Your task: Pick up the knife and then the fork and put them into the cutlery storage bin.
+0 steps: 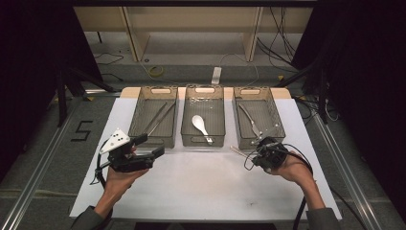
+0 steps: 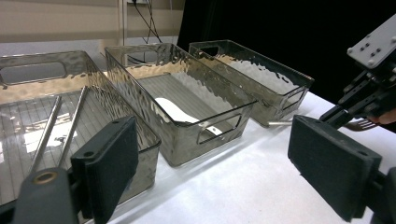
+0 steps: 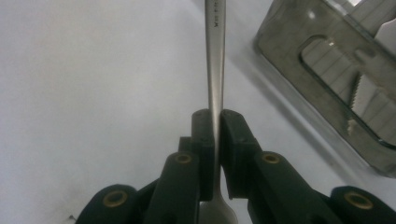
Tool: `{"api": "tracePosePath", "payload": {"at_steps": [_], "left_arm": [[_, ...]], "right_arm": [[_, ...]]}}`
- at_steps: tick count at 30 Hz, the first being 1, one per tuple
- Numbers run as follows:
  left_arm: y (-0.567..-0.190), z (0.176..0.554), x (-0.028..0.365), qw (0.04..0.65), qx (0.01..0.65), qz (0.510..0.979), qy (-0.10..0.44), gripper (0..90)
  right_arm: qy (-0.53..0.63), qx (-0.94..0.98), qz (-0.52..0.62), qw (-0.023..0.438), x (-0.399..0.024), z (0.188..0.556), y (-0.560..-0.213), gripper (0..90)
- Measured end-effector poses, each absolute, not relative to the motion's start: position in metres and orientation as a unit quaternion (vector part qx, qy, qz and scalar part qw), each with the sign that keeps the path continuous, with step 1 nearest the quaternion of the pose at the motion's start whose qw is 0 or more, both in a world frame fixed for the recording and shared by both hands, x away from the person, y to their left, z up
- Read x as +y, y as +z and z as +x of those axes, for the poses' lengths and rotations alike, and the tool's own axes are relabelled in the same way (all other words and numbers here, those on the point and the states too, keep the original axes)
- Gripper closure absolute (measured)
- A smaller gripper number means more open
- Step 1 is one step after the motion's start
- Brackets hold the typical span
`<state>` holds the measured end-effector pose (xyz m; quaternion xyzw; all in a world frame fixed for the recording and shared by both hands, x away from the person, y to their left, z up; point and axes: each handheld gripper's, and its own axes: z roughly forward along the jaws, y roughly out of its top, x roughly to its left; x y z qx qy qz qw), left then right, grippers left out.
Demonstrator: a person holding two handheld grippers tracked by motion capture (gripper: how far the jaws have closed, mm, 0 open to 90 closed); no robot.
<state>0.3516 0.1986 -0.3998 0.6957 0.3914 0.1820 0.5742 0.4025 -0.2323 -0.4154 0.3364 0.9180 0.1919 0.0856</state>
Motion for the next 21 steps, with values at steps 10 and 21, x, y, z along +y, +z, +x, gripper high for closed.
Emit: {"api": "tracePosePath", "payload": {"at_steps": [10, 21], "left_arm": [[-0.400, 0.352, 0.199, 0.575, 0.396, 0.693, 0.181, 15.7], [-0.400, 0.352, 0.200, 0.574, 0.395, 0.694, 0.180, 15.7]], "right_arm": [[0.231, 0.906, 0.335, 0.115, -0.241, 0.406, -0.385, 85.1], [0.254, 0.877, 0.380, 0.145, -0.249, 0.446, -0.356, 85.1]]}}
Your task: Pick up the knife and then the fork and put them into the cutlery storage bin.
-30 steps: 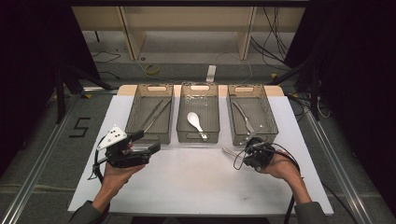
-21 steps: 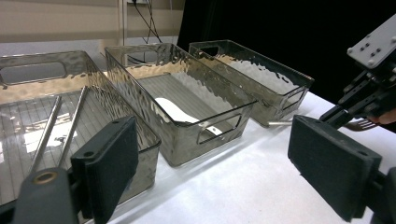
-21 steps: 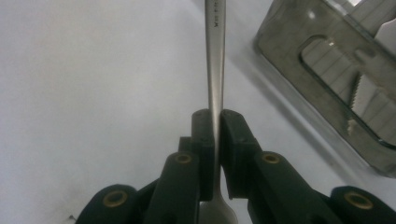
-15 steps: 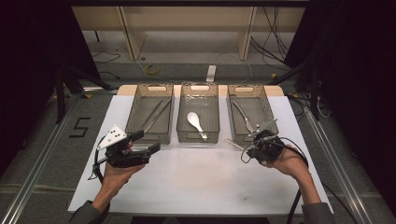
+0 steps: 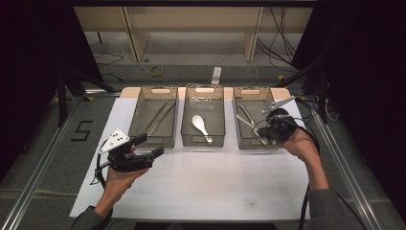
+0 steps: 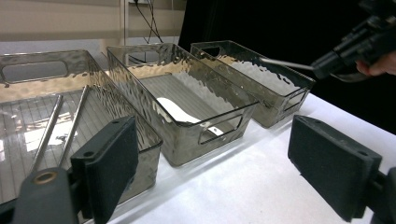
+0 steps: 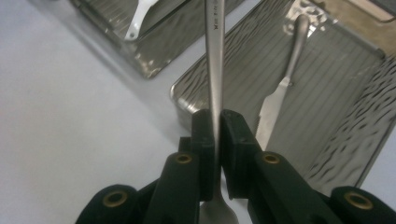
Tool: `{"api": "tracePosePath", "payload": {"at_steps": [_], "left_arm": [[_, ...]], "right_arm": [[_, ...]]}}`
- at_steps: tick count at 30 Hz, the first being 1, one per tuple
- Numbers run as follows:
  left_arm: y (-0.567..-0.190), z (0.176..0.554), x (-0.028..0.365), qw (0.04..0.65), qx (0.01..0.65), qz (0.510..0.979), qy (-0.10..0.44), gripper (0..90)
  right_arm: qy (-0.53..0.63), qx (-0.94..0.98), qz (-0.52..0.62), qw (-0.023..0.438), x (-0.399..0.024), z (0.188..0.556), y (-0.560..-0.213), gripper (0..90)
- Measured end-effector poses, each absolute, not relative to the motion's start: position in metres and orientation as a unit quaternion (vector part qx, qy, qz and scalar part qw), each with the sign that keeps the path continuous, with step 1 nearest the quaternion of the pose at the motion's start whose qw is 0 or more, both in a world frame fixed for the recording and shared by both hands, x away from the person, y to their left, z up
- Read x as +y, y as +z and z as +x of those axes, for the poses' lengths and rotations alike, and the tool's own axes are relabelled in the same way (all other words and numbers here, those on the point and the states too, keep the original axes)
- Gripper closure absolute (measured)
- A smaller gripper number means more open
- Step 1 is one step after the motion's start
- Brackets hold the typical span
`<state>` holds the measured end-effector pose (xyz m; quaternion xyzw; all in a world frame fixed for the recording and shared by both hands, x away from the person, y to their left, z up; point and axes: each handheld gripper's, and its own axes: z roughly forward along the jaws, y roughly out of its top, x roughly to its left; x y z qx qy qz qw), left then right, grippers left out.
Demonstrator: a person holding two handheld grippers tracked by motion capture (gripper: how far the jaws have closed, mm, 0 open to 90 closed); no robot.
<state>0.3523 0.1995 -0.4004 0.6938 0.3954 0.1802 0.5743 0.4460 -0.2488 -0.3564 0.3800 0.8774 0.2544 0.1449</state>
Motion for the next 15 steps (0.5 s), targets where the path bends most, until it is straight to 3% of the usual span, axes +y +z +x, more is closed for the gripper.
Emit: {"api": "tracePosePath", "payload": {"at_steps": [15], "left_arm": [[-0.401, 0.353, 0.200, 0.574, 0.396, 0.694, 0.179, 15.7]], "right_arm": [[0.267, 0.839, 0.446, 0.160, -0.256, 0.509, -0.356, 85.0]]}}
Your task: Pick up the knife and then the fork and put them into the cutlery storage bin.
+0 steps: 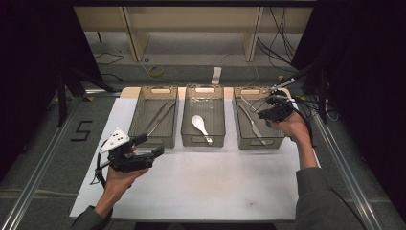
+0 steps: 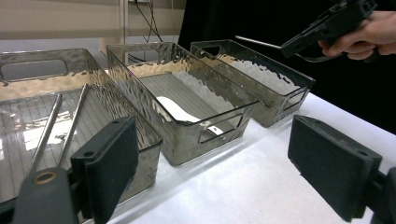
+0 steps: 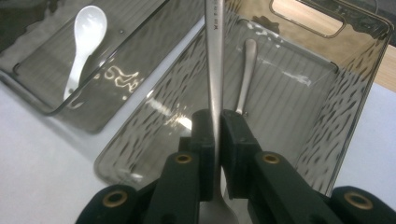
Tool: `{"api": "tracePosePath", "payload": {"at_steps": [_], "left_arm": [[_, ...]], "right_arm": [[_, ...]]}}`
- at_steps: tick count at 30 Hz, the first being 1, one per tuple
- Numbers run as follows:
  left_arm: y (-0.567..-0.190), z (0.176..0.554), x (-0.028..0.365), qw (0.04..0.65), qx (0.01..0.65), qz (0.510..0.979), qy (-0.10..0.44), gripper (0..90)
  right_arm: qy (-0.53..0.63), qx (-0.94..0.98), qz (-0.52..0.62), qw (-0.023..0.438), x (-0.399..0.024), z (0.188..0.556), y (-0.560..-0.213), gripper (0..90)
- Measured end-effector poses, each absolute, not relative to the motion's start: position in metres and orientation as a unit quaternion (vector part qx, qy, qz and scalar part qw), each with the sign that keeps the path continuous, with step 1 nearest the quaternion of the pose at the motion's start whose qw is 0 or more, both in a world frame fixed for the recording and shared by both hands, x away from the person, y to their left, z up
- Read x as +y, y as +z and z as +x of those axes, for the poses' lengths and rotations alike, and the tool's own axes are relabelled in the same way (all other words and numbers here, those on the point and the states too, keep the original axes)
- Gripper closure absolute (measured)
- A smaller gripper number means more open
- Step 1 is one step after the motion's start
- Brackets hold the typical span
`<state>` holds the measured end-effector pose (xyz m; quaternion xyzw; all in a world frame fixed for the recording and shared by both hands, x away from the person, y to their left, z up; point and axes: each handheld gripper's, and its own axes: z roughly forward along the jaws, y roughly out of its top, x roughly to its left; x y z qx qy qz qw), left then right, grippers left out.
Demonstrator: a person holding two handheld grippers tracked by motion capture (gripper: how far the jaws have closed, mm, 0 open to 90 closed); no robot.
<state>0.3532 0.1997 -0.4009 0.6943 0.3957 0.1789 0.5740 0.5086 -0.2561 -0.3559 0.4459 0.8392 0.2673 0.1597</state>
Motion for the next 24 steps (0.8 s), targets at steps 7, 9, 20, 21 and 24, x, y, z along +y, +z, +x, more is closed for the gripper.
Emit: {"api": "tracePosePath", "payload": {"at_steps": [7, 9, 20, 21, 24], "left_arm": [[-0.401, 0.353, 0.200, 0.574, 0.395, 0.695, 0.179, 15.7], [-0.401, 0.353, 0.200, 0.576, 0.394, 0.694, 0.178, 15.7], [-0.401, 0.353, 0.199, 0.575, 0.394, 0.695, 0.177, 15.7], [-0.401, 0.353, 0.199, 0.575, 0.394, 0.695, 0.178, 15.7], [-0.401, 0.353, 0.199, 0.576, 0.394, 0.694, 0.178, 15.7]], "right_arm": [[0.268, 0.831, 0.461, 0.158, -0.256, 0.525, -0.359, 85.0], [0.266, 0.829, 0.465, 0.156, -0.255, 0.527, -0.360, 85.0], [0.257, 0.821, 0.486, 0.150, -0.251, 0.543, -0.373, 85.0], [0.256, 0.821, 0.489, 0.149, -0.250, 0.544, -0.374, 85.0], [0.255, 0.819, 0.492, 0.149, -0.248, 0.547, -0.377, 84.9]]}}
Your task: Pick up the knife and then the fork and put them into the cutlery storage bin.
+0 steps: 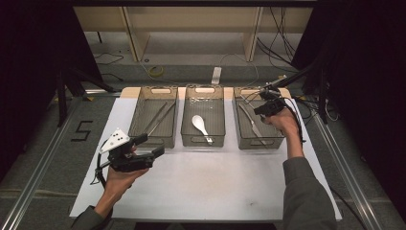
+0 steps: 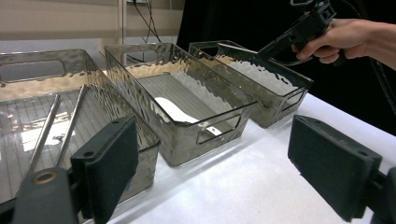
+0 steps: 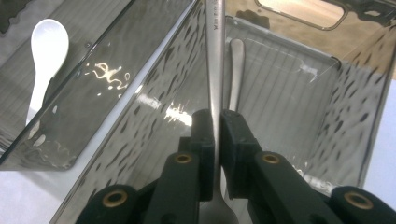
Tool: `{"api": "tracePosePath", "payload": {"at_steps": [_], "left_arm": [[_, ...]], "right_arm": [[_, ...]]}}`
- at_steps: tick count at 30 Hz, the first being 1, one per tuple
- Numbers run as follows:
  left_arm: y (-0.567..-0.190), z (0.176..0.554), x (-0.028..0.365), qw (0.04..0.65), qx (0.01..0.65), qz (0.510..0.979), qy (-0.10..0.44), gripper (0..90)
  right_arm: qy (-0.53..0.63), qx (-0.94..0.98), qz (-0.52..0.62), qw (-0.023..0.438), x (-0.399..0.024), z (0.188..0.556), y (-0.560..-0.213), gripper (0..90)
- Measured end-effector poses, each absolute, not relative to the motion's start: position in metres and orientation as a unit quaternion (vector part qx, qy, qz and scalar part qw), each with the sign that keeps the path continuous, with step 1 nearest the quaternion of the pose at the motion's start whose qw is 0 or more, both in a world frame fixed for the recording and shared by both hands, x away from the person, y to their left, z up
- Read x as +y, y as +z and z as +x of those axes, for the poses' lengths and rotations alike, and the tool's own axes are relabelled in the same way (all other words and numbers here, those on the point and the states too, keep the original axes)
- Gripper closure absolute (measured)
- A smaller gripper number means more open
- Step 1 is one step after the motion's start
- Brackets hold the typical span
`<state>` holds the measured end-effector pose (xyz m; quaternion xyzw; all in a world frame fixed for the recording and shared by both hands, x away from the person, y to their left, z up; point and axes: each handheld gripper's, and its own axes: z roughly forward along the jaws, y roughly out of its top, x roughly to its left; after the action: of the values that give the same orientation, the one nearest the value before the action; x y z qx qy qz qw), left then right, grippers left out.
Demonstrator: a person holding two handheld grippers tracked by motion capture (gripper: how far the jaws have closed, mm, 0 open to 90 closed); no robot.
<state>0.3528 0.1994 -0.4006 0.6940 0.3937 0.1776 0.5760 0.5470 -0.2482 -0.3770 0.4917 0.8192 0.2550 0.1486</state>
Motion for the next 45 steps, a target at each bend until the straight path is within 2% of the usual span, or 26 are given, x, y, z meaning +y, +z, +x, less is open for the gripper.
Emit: {"api": "tracePosePath", "payload": {"at_steps": [45], "left_arm": [[-0.400, 0.352, 0.199, 0.576, 0.393, 0.695, 0.177, 15.7]], "right_arm": [[0.221, 0.818, 0.516, 0.128, -0.232, 0.559, -0.409, 83.7]]}}
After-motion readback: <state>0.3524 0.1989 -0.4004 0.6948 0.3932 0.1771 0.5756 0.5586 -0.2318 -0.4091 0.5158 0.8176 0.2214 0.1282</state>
